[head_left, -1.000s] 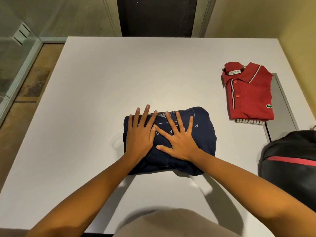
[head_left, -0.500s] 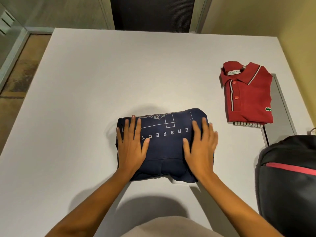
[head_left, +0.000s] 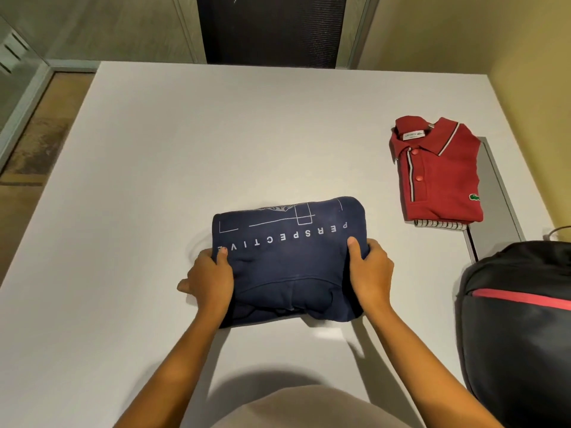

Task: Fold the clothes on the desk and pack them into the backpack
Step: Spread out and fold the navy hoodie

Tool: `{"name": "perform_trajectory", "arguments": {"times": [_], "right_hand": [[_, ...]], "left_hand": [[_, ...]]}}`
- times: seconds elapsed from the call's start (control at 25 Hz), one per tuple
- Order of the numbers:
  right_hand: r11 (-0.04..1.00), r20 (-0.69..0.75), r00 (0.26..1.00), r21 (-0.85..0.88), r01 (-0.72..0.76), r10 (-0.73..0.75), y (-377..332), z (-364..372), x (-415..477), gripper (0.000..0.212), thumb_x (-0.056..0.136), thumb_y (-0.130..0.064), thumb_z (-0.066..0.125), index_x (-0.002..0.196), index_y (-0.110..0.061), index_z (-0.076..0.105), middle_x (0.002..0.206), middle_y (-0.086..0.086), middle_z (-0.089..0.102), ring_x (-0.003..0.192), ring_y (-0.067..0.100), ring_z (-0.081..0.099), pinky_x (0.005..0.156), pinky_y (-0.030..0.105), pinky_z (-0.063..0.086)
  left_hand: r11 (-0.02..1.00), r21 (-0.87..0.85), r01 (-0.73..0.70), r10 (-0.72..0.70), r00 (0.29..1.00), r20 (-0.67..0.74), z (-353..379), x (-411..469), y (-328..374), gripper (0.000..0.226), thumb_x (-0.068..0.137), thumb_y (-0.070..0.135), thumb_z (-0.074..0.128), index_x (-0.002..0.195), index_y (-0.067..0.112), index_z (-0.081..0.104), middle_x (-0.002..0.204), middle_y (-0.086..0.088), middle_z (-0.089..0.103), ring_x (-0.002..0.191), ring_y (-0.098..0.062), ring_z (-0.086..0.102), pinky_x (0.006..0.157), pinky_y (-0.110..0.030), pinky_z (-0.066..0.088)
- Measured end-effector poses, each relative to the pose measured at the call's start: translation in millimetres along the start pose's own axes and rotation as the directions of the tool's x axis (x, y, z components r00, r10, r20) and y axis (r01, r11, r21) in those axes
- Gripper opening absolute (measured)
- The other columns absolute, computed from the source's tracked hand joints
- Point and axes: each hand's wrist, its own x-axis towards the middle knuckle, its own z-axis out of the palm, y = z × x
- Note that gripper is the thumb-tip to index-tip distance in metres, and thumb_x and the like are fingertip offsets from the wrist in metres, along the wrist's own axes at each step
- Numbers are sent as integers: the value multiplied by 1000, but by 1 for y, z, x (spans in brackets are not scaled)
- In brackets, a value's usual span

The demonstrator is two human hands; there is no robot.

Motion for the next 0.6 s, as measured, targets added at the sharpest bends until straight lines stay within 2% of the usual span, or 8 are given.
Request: {"name": "perform_trajectory", "arguments": {"times": [0.08, 0.16, 0.24, 0.28, 0.36, 0.44, 0.52, 0.6], "right_hand": [[999, 29, 999, 34, -41, 40, 4, -5, 6, 33, 101, -34, 45, 91, -6, 58, 83, 2, 61, 78, 23, 55, 61, 27, 40], [993, 39, 998, -107, -42, 47, 19, -5, 12, 29, 102, -34, 41, 93, -9, 54, 88, 4, 61, 85, 29, 57, 74, 37, 42], [958, -5, 999, -285, 41, -44, 37, 1, 12, 23, 102, -31, 42, 102, -10, 51, 99, 9, 60, 94, 35, 56, 87, 45, 40], [947, -50, 993, -310, 83, -103, 42, 5, 10, 24, 101, -28, 45, 111, -8, 52, 108, 12, 58, 99, 37, 55, 91, 47, 40], [938, -143, 966, -307, 162, -214, 38, 12, 6, 38, 98, -25, 53, 129, -5, 47, 125, 16, 50, 112, 37, 49, 97, 47, 37], [894, -146, 913, -311, 324, -381, 24, 14, 6, 49, 97, -31, 53, 140, -10, 41, 141, 14, 41, 129, 33, 38, 107, 45, 29], [738, 18, 817, -419, 530, -577, 14, 17, 8, 56, 97, -43, 46, 148, -22, 35, 156, 10, 25, 145, 30, 20, 117, 46, 14], [464, 287, 682, -555, 691, -672, 14, 21, 9, 59, 97, -55, 39, 151, -37, 26, 163, 7, 8, 149, 33, -1, 118, 55, 1]], "left_hand": [[993, -104, 57, -48, 995, 92, -10, 7, -5, 29, 100, 32, 46, 88, 10, 61, 87, -7, 63, 92, -34, 56, 90, -41, 30], [986, -136, 95, -74, 986, 151, -9, 6, -12, 25, 99, 34, 50, 102, 11, 60, 95, -5, 64, 101, -35, 57, 99, -44, 33], [988, -118, 99, -81, 985, 154, 2, 2, -20, 29, 98, 34, 52, 117, 12, 48, 106, -5, 63, 109, -35, 54, 100, -42, 26], [993, -97, 59, -48, 992, 116, 8, 0, -23, 34, 98, 33, 51, 124, 13, 43, 116, -8, 62, 112, -36, 53, 98, -41, 25], [994, 28, -109, 109, 994, -24, 12, -7, -19, 46, 97, 33, 51, 138, 17, 36, 135, -11, 49, 117, -35, 50, 98, -45, 27], [915, 168, -367, 386, 917, -97, 12, -14, -9, 55, 96, 31, 53, 145, 19, 33, 148, -9, 36, 129, -30, 42, 106, -48, 27], [740, 257, -621, 642, 767, 4, 16, -22, 3, 59, 96, 36, 49, 150, 24, 28, 158, -8, 20, 144, -29, 24, 114, -49, 20], [601, 314, -735, 738, 661, 137, 29, -25, 4, 61, 96, 44, 41, 153, 33, 20, 163, -6, 5, 149, -30, 9, 118, -53, 15]]}}
